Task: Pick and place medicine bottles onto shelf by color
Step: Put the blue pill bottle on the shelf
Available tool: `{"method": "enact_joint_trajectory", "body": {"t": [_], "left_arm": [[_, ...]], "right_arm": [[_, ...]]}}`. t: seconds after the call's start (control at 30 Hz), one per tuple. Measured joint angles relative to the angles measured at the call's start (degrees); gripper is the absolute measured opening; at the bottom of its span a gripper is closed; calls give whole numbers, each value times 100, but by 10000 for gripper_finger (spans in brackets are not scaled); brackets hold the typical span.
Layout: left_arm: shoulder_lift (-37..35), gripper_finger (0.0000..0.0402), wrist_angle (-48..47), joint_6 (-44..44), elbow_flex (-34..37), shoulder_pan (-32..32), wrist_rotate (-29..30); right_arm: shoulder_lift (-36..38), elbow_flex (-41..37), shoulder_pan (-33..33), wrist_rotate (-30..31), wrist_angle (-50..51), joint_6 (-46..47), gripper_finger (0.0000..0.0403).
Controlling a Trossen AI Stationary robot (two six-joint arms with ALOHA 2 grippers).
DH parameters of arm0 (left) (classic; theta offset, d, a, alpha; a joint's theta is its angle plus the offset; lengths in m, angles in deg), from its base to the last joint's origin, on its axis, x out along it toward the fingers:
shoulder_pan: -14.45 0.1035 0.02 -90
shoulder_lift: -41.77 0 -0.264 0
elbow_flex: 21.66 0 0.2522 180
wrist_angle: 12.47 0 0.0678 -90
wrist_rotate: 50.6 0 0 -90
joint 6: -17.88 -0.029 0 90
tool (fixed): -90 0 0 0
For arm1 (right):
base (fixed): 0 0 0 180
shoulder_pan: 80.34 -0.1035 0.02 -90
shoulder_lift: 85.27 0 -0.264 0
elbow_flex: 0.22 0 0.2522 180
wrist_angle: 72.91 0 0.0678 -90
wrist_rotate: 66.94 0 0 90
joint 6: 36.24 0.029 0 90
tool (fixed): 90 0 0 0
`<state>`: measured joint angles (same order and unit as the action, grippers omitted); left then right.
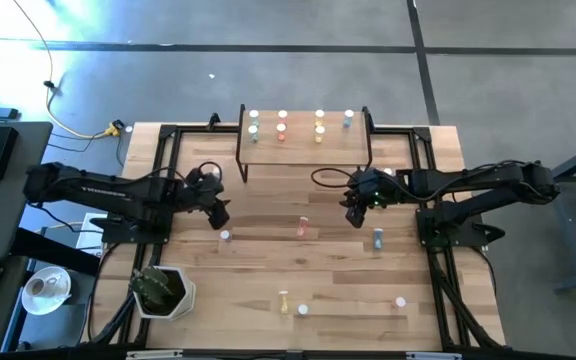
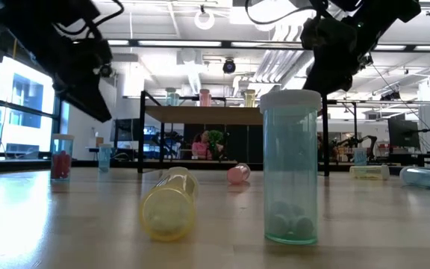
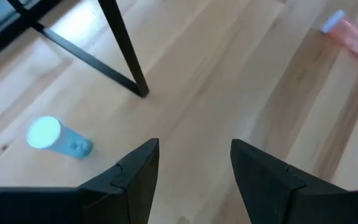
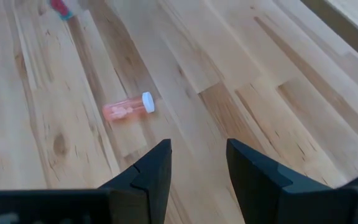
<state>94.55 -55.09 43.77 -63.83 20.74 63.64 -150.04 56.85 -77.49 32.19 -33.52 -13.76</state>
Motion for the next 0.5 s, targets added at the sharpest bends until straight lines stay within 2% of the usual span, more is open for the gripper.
{"method": "enact_joint_trajectory", "body": {"t": [0.13, 0.33, 0.5], "left_arm": [[-404, 188, -14, -225, 199, -42, -439], [-968, 188, -280, -678, 210, -40, -1481], [-1134, 188, -345, -655, 210, -92, -1737]], "right_arm": [[0, 0, 0, -1, -22, 0, 146], [0, 0, 0, -4, -26, 0, 146], [0, 0, 0, -4, -34, 0, 146]]}}
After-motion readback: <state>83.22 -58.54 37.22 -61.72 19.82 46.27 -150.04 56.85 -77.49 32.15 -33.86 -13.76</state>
